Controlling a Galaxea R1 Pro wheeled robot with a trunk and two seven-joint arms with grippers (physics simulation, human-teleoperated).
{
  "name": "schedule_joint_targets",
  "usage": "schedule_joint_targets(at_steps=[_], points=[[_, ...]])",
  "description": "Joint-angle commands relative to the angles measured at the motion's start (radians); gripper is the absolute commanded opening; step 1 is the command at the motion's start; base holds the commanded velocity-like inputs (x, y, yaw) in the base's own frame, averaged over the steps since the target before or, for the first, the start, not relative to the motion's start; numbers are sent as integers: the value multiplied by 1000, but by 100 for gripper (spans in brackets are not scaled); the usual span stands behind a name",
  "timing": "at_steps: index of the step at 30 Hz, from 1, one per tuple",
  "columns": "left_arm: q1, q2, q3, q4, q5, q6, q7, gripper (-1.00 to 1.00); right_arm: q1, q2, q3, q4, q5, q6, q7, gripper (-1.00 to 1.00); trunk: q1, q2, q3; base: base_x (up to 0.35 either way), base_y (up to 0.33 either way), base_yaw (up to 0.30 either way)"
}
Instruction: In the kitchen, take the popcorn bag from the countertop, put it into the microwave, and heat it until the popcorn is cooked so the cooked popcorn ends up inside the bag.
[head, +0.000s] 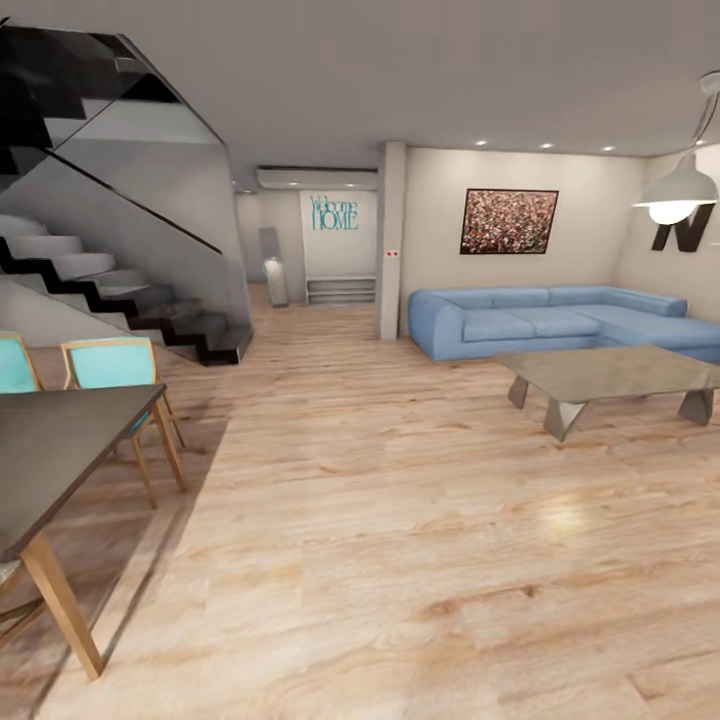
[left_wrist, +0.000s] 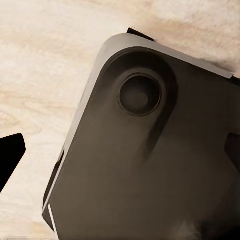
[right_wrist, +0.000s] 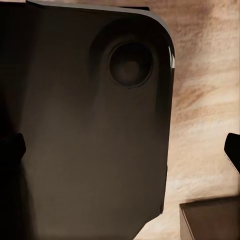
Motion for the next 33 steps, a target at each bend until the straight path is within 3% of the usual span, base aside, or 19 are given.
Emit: schedule_joint_targets(at_steps=[1, 33], points=[[0, 0, 4, 0, 1, -2, 0, 100, 0, 0, 1, 0, 0, -3, -2, 100, 0, 0, -1, 0, 0, 276], [0, 0, 4, 0, 1, -2, 0, 100, 0, -2, -1, 2, -4, -3, -4, 100, 0, 0, -1, 0, 0, 279]])
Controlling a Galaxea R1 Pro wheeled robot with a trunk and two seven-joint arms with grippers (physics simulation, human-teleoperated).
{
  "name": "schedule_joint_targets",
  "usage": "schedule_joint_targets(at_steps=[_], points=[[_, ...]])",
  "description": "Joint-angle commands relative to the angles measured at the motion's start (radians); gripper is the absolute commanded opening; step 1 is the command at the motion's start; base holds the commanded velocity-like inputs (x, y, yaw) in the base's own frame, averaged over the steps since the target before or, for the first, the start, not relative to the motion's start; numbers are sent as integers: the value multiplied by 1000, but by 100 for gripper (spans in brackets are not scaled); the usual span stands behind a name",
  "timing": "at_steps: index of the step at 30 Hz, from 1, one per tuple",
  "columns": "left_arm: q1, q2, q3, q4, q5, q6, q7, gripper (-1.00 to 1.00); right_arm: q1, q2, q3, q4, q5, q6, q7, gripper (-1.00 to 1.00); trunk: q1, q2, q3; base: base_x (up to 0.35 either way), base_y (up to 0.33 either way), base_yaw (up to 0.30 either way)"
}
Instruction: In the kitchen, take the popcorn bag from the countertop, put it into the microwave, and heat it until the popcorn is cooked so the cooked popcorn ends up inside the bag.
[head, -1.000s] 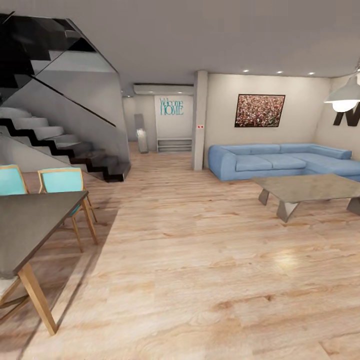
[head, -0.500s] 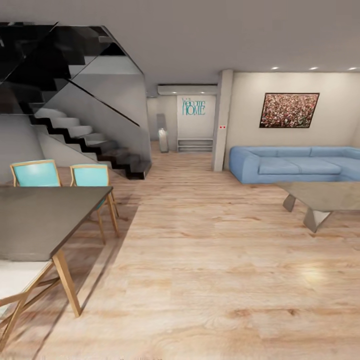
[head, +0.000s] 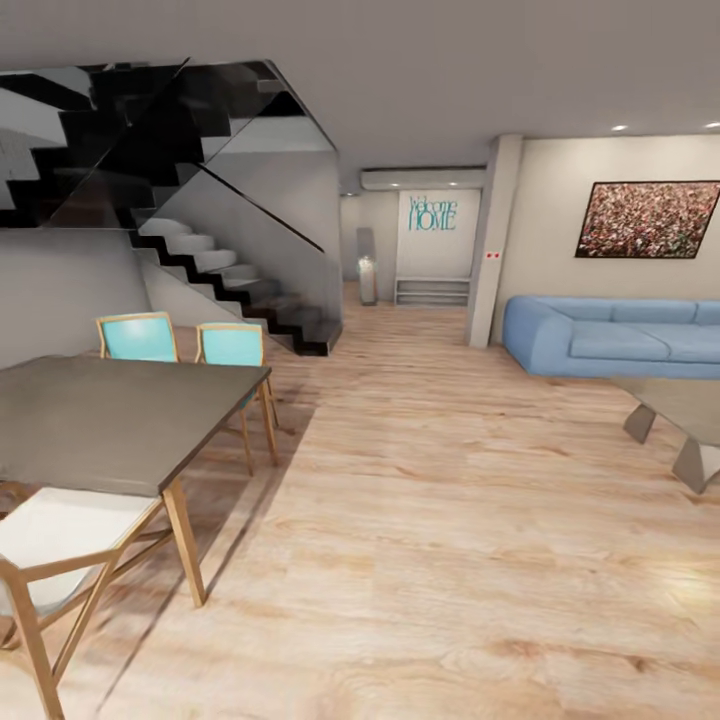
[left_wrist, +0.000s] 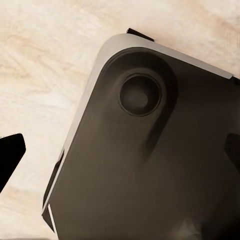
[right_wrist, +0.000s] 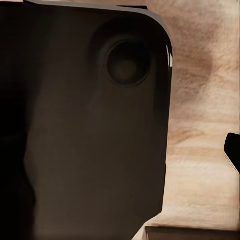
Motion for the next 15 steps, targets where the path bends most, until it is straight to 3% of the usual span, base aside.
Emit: schedule_joint_targets(at_steps=[1, 15], points=[[0, 0, 4, 0, 1, -2, 0, 100, 0, 0, 1, 0, 0, -4, -3, 100, 0, 0, -1, 0, 0, 287], [0, 0, 4, 0, 1, -2, 0, 100, 0, -4, 1, 2, 3, -51, -3, 100, 0, 0, -1, 0, 0, 286]])
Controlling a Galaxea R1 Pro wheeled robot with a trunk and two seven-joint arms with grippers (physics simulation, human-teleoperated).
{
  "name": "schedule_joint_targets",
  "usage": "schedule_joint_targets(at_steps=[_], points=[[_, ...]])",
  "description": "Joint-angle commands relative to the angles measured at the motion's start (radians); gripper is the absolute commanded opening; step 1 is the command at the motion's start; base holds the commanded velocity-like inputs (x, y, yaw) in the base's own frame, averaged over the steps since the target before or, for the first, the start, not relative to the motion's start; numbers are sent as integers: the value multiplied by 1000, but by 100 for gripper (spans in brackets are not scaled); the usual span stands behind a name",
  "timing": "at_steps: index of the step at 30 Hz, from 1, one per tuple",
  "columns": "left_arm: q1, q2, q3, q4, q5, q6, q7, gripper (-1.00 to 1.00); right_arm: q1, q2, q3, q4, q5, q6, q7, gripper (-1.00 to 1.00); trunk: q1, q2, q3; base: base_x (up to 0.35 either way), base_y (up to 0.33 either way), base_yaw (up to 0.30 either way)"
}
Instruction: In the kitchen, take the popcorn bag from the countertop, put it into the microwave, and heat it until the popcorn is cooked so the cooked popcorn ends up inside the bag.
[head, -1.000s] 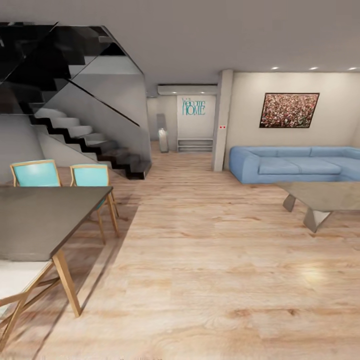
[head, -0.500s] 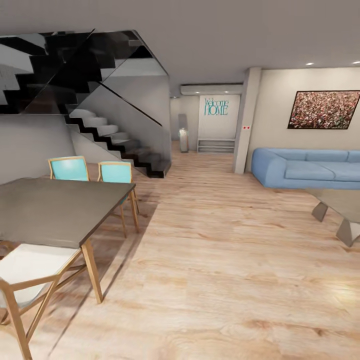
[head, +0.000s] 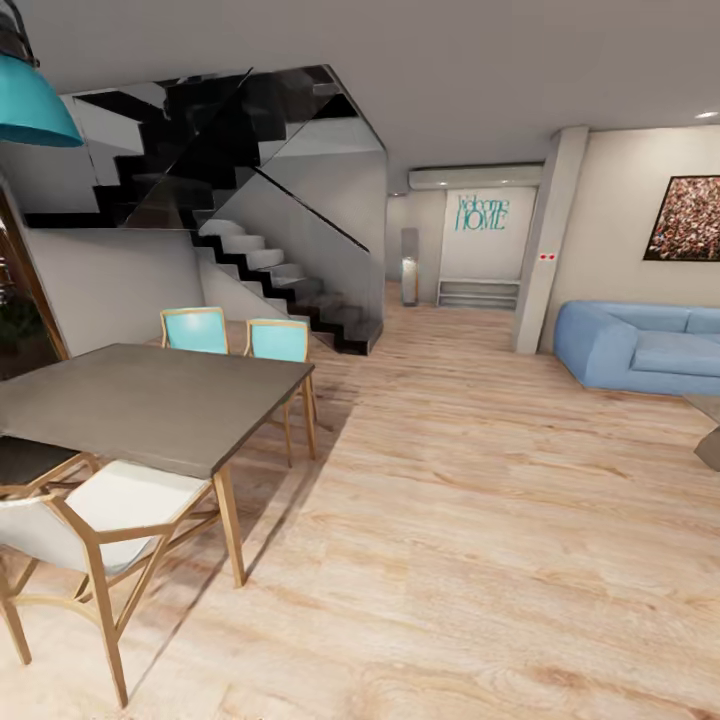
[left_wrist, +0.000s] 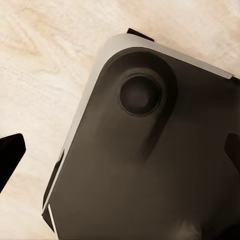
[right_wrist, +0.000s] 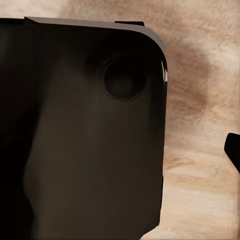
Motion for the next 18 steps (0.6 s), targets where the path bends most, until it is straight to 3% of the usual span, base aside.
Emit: schedule_joint_targets(at_steps=[1, 18], points=[[0, 0, 4, 0, 1, -2, 0, 100, 0, 0, 1, 0, 0, -4, -3, 100, 0, 0, -1, 0, 0, 286], [0, 0, 4, 0, 1, -2, 0, 100, 0, 0, 1, 1, 0, -4, -3, 100, 0, 0, -1, 0, 0, 286]])
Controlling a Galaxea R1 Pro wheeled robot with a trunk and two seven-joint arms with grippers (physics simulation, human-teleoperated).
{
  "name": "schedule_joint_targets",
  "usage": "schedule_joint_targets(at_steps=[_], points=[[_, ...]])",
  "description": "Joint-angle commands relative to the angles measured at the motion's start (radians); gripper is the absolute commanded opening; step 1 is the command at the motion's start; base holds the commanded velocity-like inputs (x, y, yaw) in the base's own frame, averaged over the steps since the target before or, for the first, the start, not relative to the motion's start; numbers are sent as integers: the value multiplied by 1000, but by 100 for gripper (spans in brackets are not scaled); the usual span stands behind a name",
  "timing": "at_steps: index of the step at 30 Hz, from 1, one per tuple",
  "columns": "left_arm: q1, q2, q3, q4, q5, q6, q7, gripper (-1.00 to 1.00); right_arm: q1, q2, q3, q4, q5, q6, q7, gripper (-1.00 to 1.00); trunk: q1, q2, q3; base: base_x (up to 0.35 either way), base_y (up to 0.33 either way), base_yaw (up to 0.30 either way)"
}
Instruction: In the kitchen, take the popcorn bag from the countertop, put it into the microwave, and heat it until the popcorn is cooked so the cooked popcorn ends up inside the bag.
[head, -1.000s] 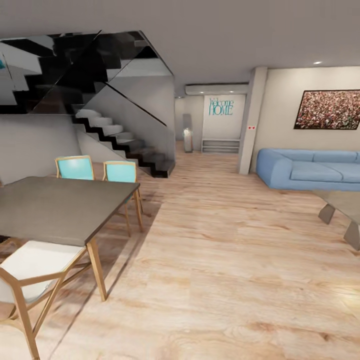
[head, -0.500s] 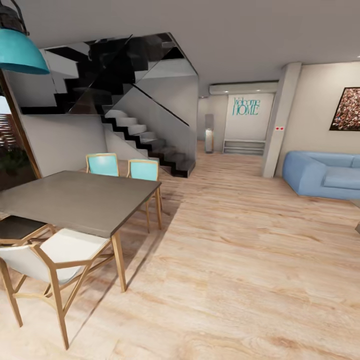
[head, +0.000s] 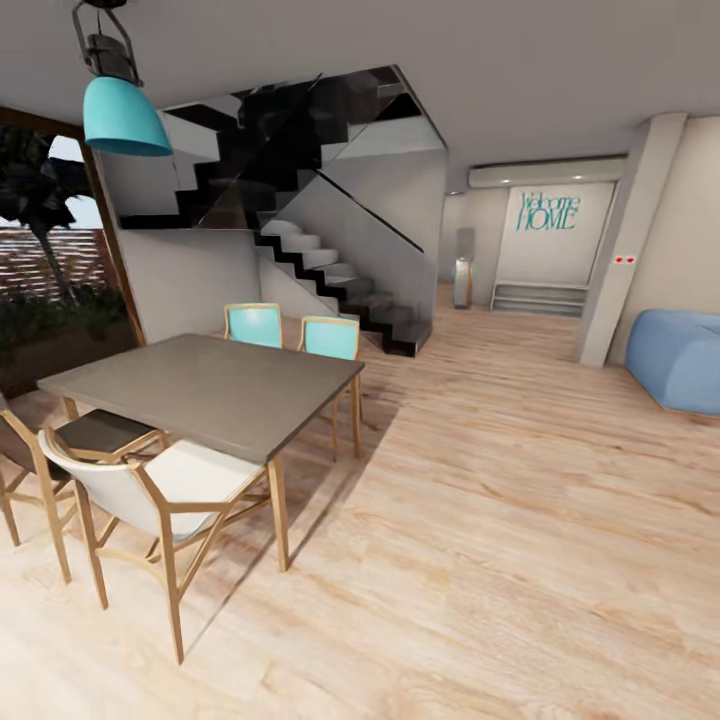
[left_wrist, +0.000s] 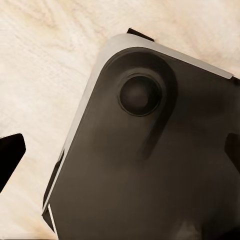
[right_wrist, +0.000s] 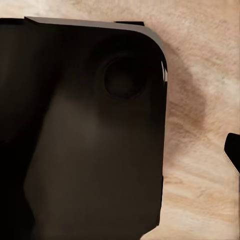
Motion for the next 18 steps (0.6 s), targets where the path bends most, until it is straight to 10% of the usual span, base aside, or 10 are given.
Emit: schedule_joint_targets(at_steps=[1, 18], points=[[0, 0, 4, 0, 1, -2, 0, 100, 0, 0, 1, 0, 0, -3, -3, 100, 0, 0, -1, 0, 0, 286], [0, 0, 4, 0, 1, -2, 0, 100, 0, -1, 0, 0, -1, 0, -3, 100, 0, 0, -1, 0, 0, 286]])
